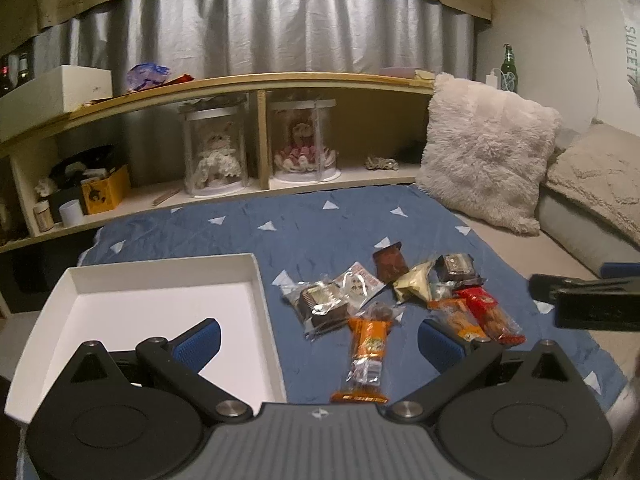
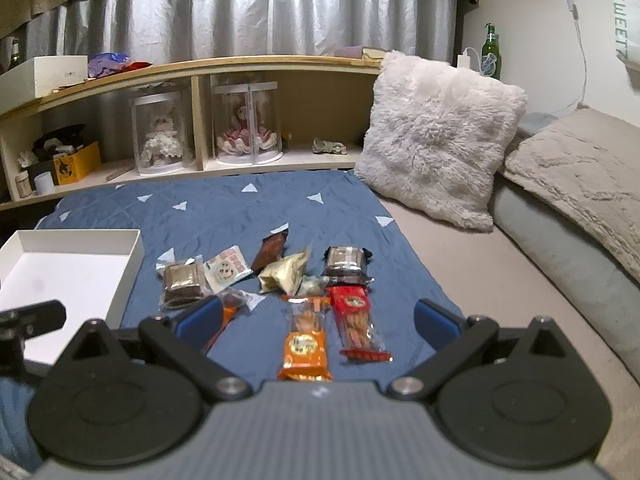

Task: Organize snacks
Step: 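Reach both tools toward the orange and red pastry packets, then grasp the orange pastry with the left tool while the right tool grasps the red pastry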

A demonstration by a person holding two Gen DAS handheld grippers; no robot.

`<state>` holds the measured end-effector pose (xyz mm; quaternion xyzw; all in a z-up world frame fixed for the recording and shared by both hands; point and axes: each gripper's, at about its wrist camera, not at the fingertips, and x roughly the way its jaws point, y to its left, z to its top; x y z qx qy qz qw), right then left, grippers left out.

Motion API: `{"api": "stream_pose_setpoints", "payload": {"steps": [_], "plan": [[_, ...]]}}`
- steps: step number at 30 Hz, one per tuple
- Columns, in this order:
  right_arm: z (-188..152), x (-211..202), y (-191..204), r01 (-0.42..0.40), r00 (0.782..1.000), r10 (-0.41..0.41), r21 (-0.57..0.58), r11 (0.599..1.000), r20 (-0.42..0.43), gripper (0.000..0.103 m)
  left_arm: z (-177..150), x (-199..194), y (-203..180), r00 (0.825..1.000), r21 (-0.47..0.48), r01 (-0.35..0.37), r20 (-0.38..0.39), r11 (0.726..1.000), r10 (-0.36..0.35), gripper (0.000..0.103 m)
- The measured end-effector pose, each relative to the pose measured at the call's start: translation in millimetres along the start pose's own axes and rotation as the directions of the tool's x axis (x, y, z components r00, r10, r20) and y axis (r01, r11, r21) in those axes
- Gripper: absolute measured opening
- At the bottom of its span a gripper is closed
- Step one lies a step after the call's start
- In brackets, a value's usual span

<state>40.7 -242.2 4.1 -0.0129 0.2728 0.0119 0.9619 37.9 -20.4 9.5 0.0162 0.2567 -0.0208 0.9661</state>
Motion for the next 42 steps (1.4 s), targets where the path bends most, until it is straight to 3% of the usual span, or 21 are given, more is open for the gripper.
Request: {"api": "stream_pose_setpoints", "payload": {"steps": [8, 13, 18, 22, 25, 27, 30, 37, 40, 42], "plan": [[27.7, 58.0, -8.9, 0.002, 0.997, -0.001, 0.012, 1.000, -0.081, 0.102, 21.0, 31.5, -7.5, 0.998, -0.005, 0.067, -0.007, 0.998, -0.067, 0.103], [37.9, 96.7, -17.4, 0.000, 0.987, 0.004, 0.026, 1.000, -0.158, 0.102, 27.9, 67.8, -7.8, 0.993, -0.025, 0.098, -0.070, 0.995, -0.100, 0.103], [40.7, 136.8, -20.3, -0.008, 0.971, 0.010, 0.010, 1.000, -0.240, 0.102, 28.0, 108.9, -8.7, 0.986, -0.023, 0.122, -0.109, 0.992, -0.124, 0.103], [39.6, 167.8, -27.9, -0.006, 0.951, 0.004, -0.006, 1.000, -0.308, 0.102, 25.6, 133.2, -15.6, 0.981, 0.045, 0.155, -0.128, 0.987, -0.148, 0.103], [40.0, 192.4, -38.7, 0.030, 0.933, -0.021, 0.018, 0.999, -0.359, 0.102, 20.6, 151.9, -19.7, 0.966, 0.057, 0.198, -0.183, 0.978, -0.185, 0.103], [39.1, 210.7, -49.4, 0.050, 0.914, -0.026, 0.051, 0.997, -0.405, 0.093, 14.4, 162.8, -20.5, 0.953, 0.056, 0.220, -0.225, 0.974, -0.202, 0.103], [35.5, 231.4, -64.4, 0.043, 0.884, 0.012, 0.108, 0.993, -0.467, 0.081, 4.8, 178.5, -20.5, 0.927, 0.043, 0.251, -0.299, 0.967, -0.227, 0.103], [25.2, 257.1, -80.1, -0.011, 0.833, 0.107, 0.177, 0.984, -0.543, 0.071, 0.9, 200.6, -16.5, 0.877, -0.027, 0.300, -0.386, 0.954, -0.286, 0.103], [21.2, 261.9, -69.3, -0.048, 0.807, 0.109, 0.120, 0.992, -0.580, 0.065, -2.1, 204.6, -18.6, 0.863, -0.026, 0.310, -0.412, 0.951, -0.292, 0.098], [17.1, 262.6, -58.7, -0.068, 0.801, 0.088, 0.055, 0.996, -0.593, 0.059, -3.4, 206.9, -20.8, 0.853, -0.022, 0.317, -0.430, 0.948, -0.295, 0.088]]}}
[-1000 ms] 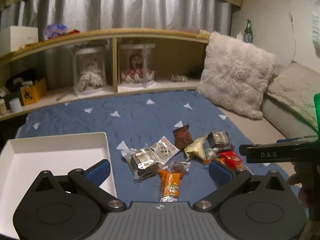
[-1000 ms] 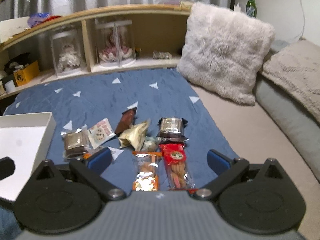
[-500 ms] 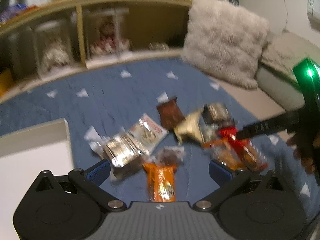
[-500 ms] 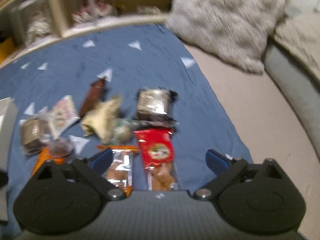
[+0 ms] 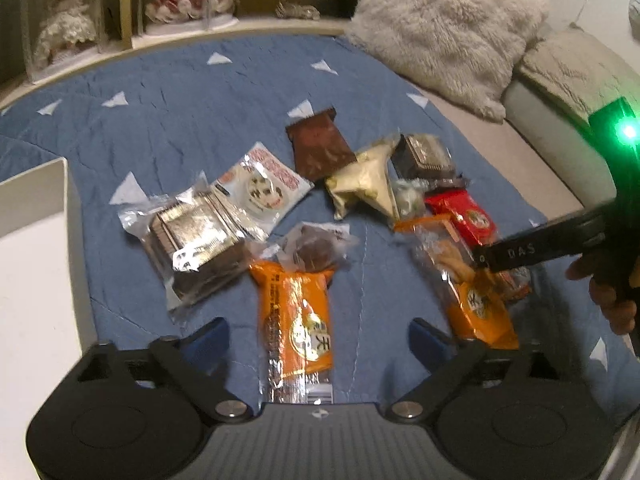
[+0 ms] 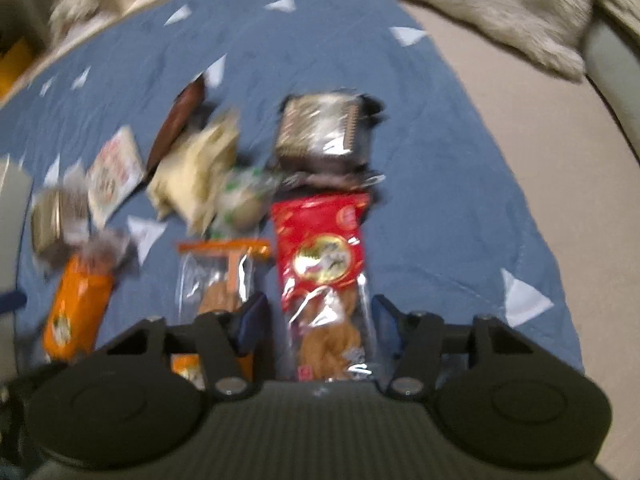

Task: Organize snacks
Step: 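Grasp the orange pastry with the left tool while the right tool grasps the red pastry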

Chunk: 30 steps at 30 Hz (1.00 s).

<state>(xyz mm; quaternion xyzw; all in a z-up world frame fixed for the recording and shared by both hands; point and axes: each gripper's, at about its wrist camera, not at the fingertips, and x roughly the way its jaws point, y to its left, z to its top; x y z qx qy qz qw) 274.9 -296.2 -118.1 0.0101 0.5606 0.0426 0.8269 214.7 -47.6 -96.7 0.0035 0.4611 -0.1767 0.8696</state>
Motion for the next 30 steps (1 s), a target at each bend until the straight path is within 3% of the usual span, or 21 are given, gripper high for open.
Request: {"api": "stream_pose_setpoints", "payload": {"steps": [2, 6, 10, 15, 23, 30], "plan": [[-2.3, 2.5, 6.3, 0.036, 0.999, -0.036, -0.033, 0.999, -0.011, 0.052, -0.7, 2.2, -0.5, 1.000, 0.007, -0.005, -0.014, 1.000, 0.005, 0.081], [-3.3, -0.4, 3.3, 0.033, 0.999, -0.033, -0.003, 0.999, -0.014, 0.047, -1.2, 4.9, 3.4, 0.999, -0.003, -0.009, -0.033, 1.000, 0.009, 0.070], [-4.2, -2.8, 2.7, 0.040, 0.999, -0.040, 0.009, 0.999, -0.018, 0.047, -2.7, 8.5, 8.6, 0.998, -0.023, -0.034, -0.056, 0.999, 0.033, 0.064], [-7.6, -2.9, 12.4, 0.064, 0.998, -0.064, -0.005, 0.998, -0.014, 0.047, -5.7, 14.6, 12.8, 0.995, -0.046, -0.044, -0.091, 0.998, 0.040, 0.044], [-8.4, -2.9, 11.7, 0.039, 0.999, -0.039, 0.041, 0.998, -0.009, 0.042, -10.3, 15.4, 9.2, 0.997, -0.036, -0.047, -0.067, 0.998, 0.044, 0.040], [-13.8, -18.3, 2.4, -0.012, 1.000, 0.008, 0.144, 0.990, 0.028, 0.041, -12.9, -1.9, 16.9, 0.999, -0.187, 0.039, -0.028, 0.981, -0.045, 0.036]]}}
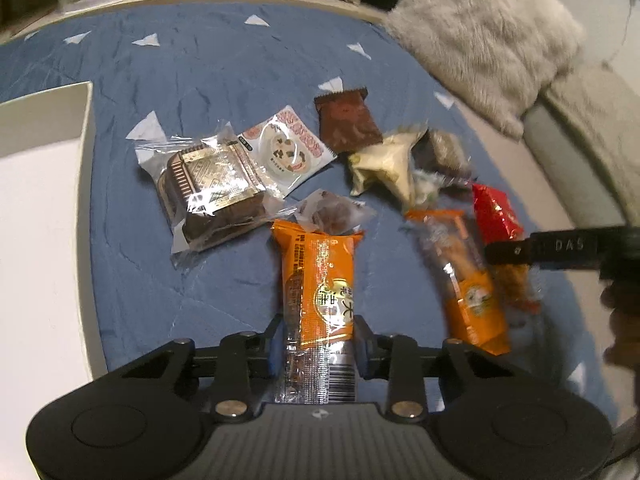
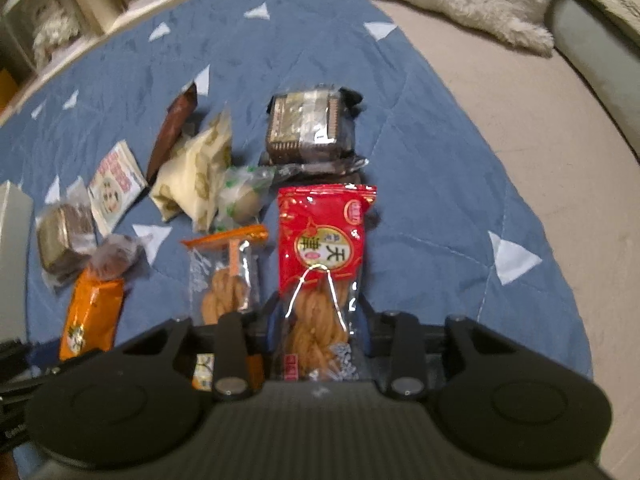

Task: Organize snacks
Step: 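Grasp the orange pastry with the left tool while the right tool grasps the red pastry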

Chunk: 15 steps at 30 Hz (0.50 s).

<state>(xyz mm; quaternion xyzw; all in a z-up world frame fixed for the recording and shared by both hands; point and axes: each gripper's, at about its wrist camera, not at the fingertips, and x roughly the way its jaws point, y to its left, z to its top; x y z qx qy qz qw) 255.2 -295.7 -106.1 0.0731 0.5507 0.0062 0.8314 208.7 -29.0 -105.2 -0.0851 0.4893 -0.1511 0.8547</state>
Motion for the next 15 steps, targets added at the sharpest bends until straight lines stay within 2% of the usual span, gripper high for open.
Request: {"api": "stream_pose_setpoints", "payload": {"steps": [9, 12, 15], "plan": [[-14.5, -45.3, 8.4, -0.071, 0.988, 0.069, 0.011, 0.997, 0.140, 0.041, -5.6, -55.6, -10.3, 0.991, -0.028, 0.022, 0.135, 0.999, -0.018, 0.036], [-18.8, -62.0, 12.5, -0.106, 0.978, 0.101, 0.014, 0.994, 0.182, 0.041, -5.7, -77.7, -6.5, 0.981, -0.044, 0.012, 0.192, 0.999, -0.003, 0.036], [-23.3, -78.4, 18.9, -0.152, 0.964, 0.146, 0.012, 0.988, 0.222, 0.041, -5.4, -97.3, -3.0, 0.970, -0.041, -0.036, 0.239, 0.998, 0.045, 0.036]]}}
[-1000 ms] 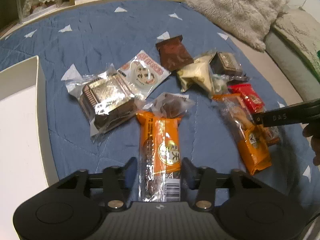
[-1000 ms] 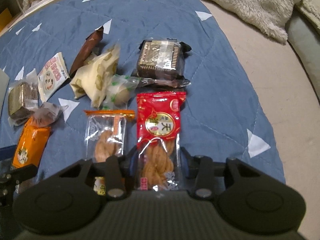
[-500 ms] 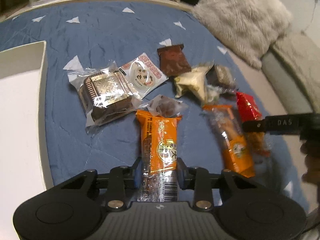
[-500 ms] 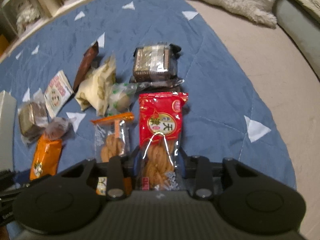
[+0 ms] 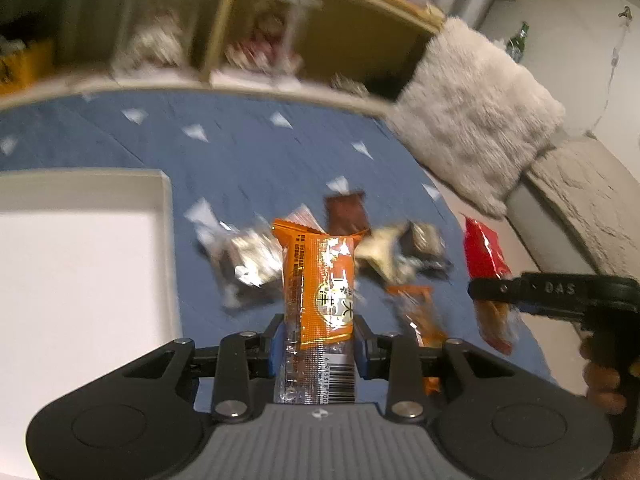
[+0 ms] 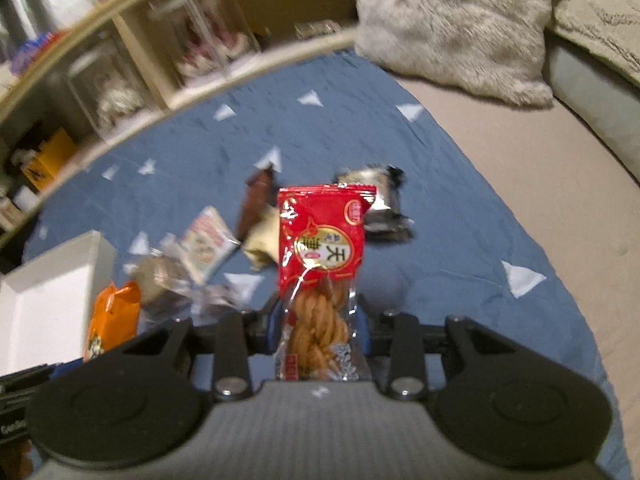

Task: Organize snacks
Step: 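Grasp the orange pastry with the left tool while the right tool grasps the red pastry, then carry both pastries into the white tray and open both tools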

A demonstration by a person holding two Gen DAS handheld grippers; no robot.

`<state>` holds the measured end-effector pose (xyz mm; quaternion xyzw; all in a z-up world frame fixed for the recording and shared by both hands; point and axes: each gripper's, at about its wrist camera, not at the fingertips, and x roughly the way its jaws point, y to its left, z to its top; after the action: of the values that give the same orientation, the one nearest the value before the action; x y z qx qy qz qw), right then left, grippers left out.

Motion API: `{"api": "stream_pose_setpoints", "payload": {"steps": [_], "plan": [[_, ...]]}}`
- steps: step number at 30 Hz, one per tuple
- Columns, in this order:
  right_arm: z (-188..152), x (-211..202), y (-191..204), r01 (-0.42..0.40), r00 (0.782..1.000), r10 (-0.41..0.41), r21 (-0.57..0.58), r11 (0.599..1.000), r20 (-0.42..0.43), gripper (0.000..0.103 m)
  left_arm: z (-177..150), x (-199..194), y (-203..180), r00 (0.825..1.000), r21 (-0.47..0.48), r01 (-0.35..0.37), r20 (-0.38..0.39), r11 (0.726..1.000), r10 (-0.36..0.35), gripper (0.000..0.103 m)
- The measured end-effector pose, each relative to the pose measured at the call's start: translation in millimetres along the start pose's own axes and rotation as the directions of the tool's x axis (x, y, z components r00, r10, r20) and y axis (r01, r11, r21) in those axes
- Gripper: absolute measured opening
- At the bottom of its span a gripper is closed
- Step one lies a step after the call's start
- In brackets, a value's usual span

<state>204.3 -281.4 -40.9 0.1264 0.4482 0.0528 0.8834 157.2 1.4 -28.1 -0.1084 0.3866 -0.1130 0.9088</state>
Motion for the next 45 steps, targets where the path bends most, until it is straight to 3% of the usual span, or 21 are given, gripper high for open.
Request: {"api": "stream_pose_setpoints", "payload": {"steps": [9, 19, 25, 31, 36, 45], "plan": [[-8.7, -11.6, 58.8, -0.123, 0.992, 0.122, -0.048, 0.991, -0.017, 0.041, 10.9, -64.0, 46.3, 0.992, -0.029, -0.103, 0.068, 0.994, 0.105, 0.036], [-28.9, 10.8, 145.5, -0.235, 0.968, 0.223, -0.102, 0.967, -0.116, 0.041, -7.1, -91.2, 130.2, 0.979, -0.183, -0.189, 0.043, 0.965, 0.200, 0.036], [-39.6, 25.5, 193.9, -0.260, 0.959, 0.239, -0.140, 0.955, -0.154, 0.041, -11.8, -82.2, 157.9, 0.979, -0.274, -0.192, 0.014, 0.942, 0.203, 0.036], [-57.0, 37.2, 226.2, -0.265, 0.948, 0.229, -0.152, 0.952, -0.219, 0.041, -12.3, -69.8, 175.4, 0.981, -0.273, -0.192, -0.047, 0.942, 0.186, 0.036], [-59.3, 52.9, 238.4, -0.231, 0.950, 0.187, -0.161, 0.960, -0.250, 0.042, -14.5, -60.3, 186.5, 0.978, -0.281, -0.203, -0.093, 0.938, 0.184, 0.036], [-69.4, 74.8, 241.9, -0.219, 0.936, 0.184, -0.089, 0.972, -0.301, 0.044, -14.8, -47.3, 187.6, 0.979, -0.283, -0.188, -0.133, 0.940, 0.156, 0.037]]}}
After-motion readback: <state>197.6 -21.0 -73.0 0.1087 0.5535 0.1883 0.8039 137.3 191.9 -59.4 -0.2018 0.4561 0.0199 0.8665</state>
